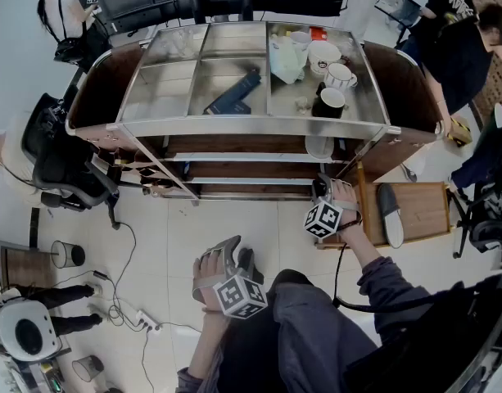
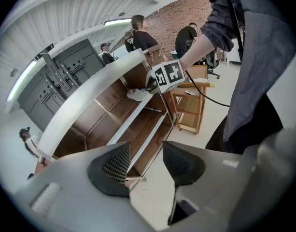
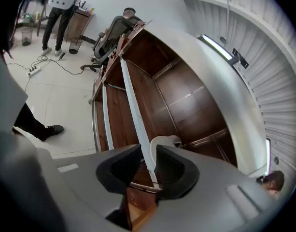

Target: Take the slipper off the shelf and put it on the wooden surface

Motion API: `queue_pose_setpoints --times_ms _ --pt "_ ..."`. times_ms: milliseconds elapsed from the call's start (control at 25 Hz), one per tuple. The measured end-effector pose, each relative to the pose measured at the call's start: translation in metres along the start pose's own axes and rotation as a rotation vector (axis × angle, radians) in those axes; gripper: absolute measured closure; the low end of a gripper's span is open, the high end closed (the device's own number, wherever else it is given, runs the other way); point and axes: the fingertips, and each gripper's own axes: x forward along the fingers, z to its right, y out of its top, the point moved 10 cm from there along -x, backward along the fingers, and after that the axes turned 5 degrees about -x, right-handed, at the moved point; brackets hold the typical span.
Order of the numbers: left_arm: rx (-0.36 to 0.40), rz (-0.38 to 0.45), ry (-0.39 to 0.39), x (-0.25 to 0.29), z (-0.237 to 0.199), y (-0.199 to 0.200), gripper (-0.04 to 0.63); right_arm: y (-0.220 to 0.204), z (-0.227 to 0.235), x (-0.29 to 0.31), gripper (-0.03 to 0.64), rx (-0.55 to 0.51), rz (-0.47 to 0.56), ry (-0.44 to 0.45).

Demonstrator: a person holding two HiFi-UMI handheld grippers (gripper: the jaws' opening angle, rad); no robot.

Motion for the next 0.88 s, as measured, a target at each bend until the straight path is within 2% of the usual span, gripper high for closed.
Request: queue_pose_setpoints --times_ms 160,360,480,640,720,880 --pt "0.026 -0.015 -0.021 0.039 -0.054 0.009 0.376 0.009 0.027 0.066 0.525 -0.054 -0.038 -0.003" --pt "0.061 -0.032 -0.045 0.07 -0.091 0.039 0.376 -0.002 0.044 0.12 0.52 -0.144 -0.078 0.018" --pt "0.076 -0.024 -0.035 0.082 -0.108 0.065 0.376 -0.012 0.042 0.138 0.511 -0.227 -0.089 0.06" --pt "0.088 -0.015 -0.029 0.098 -0.115 0.093 0.376 -0.022 0.036 0.148 0.482 -0.28 -0.067 0.13" --pt "0.086 -0.015 -0.031 0.105 -0.109 0.103 0.376 -0.032 0.033 0.152 0.46 -0.301 -0.059 0.13" --pt "0.083 -0.021 -0.046 0.117 -0.096 0.116 0.376 -0.042 0.039 0.158 0.468 -0.296 -0.027 0.111"
